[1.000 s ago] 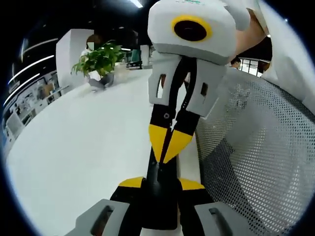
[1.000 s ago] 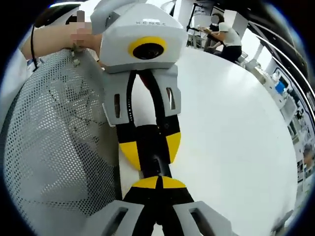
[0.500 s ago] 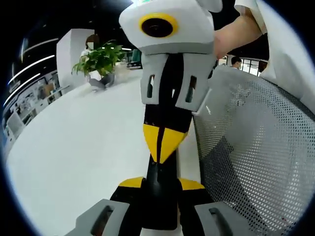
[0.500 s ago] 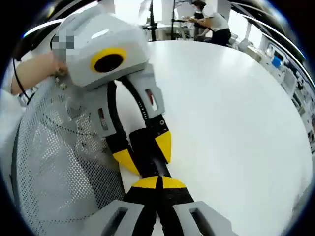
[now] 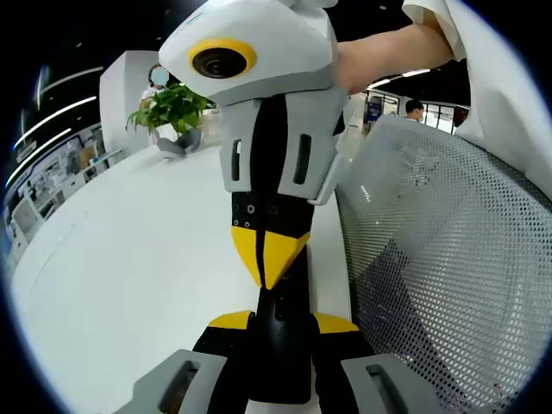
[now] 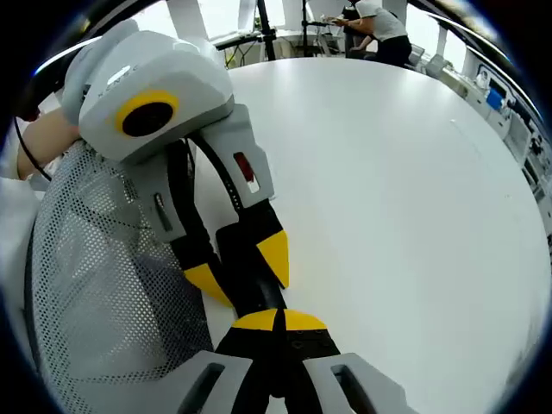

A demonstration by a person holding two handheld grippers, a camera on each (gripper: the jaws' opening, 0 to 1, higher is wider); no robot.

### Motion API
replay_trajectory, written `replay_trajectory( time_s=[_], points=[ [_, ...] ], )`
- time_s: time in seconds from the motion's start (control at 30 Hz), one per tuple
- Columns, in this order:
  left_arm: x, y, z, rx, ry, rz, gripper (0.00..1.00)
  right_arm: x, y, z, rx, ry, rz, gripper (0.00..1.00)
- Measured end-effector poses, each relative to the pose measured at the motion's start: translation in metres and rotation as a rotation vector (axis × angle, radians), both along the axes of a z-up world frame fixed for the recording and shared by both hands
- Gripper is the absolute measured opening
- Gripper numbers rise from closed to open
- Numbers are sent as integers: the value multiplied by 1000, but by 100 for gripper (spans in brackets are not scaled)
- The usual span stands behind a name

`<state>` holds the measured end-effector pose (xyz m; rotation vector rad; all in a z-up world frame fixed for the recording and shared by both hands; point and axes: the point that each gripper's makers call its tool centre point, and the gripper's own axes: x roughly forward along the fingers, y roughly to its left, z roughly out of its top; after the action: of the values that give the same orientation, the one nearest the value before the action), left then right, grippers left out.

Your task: Press the specified remote control buttons in sequence, fully releasing each button before pressing the next.

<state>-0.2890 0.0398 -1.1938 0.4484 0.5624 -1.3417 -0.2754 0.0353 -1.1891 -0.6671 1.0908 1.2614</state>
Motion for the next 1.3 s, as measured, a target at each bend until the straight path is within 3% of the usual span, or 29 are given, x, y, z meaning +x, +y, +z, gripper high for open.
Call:
replay_trajectory(
  time_s=[0.27,0.43,0.63,0.77,0.87,0.97,1.13,1.3],
  points=[
    [-1,-1,3,-3,2,0,25,1,1,-2,-66,-8,-9,0],
    [-1,-2,5,-3,9,6,25,1,0,-1,-52,7,-57,0],
    [-2,-2,5,28,17,12,25,-2,0,-1,-12,-24,-62,0],
    [0,5,7,12,103,70,26,-1,1,-1,-20,-40,-31,0],
    [-1,7,6,18,83,51,26,-1,0,0,-15,-37,-27,0],
    [-2,5,4,65,-9,-23,25,-2,-1,1,-3,-31,-30,0],
    [-2,5,4,42,0,-26,25,-16,9,8,55,18,14,0],
    [-1,5,4,33,3,-24,25,-23,11,6,22,-31,89,0]
  ],
)
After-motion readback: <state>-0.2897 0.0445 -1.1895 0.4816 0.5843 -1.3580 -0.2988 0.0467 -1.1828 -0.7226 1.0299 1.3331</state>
